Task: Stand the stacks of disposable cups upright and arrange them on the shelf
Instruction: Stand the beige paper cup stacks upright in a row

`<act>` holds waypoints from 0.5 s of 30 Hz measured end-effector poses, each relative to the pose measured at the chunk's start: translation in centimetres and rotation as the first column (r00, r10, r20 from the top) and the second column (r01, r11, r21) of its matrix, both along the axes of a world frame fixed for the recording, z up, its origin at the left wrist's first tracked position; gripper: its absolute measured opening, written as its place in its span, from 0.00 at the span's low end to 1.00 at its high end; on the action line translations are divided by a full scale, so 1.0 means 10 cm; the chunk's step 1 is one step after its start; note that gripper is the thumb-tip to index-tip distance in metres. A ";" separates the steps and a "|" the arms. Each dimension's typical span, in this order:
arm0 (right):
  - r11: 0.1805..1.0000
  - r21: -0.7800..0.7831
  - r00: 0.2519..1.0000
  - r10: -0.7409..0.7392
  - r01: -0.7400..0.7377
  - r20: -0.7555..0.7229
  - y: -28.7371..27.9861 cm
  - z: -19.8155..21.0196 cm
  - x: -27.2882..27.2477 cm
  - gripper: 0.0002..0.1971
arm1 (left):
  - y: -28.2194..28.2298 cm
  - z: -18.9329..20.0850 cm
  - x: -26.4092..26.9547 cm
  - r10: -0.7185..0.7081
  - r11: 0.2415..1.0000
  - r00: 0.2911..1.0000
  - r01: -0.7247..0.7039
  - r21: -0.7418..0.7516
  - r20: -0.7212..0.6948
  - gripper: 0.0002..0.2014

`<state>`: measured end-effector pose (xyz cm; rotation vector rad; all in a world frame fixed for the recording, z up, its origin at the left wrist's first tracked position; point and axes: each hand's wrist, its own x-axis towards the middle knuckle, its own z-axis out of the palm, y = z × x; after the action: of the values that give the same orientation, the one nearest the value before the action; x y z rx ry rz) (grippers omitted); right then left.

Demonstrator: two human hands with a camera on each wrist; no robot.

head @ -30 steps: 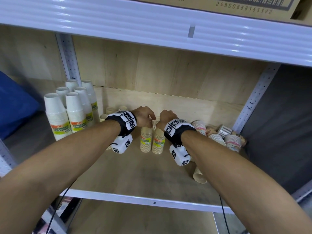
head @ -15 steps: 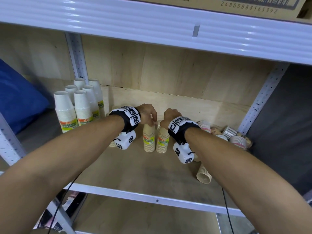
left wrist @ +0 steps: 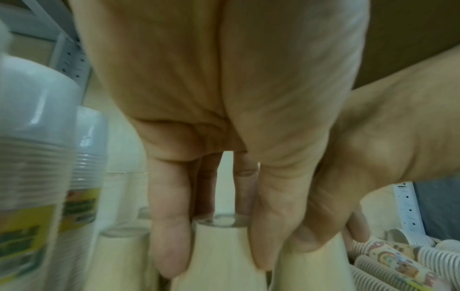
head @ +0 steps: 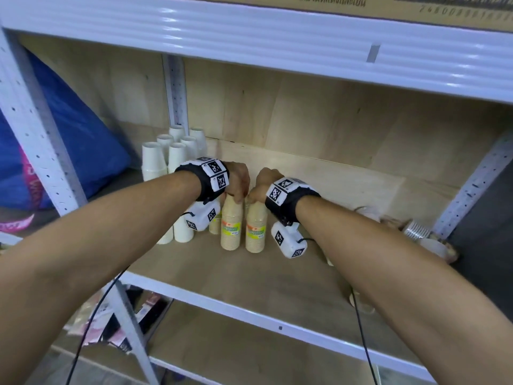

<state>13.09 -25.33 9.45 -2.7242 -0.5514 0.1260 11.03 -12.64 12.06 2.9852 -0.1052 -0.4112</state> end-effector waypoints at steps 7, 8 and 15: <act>0.995 0.039 0.994 0.097 -0.095 -0.051 0.38 0.04 -0.17 0.13 | 0.33 -0.05 -0.13 0.045 0.997 0.999 -0.045 0.059 0.003 0.17; 0.992 0.057 0.992 0.116 -0.113 -0.054 0.42 0.04 -0.18 0.13 | 0.35 -0.06 -0.17 0.041 0.996 0.999 -0.043 0.083 0.021 0.17; 0.985 0.080 0.987 0.157 -0.154 -0.035 0.50 -0.07 -0.25 0.15 | 0.50 -0.14 -0.22 0.070 0.997 0.997 -0.071 0.043 0.023 0.17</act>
<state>10.59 -20.34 8.79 -2.5958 -0.7418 0.1961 8.85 -7.59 10.62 3.0258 0.0076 -0.3779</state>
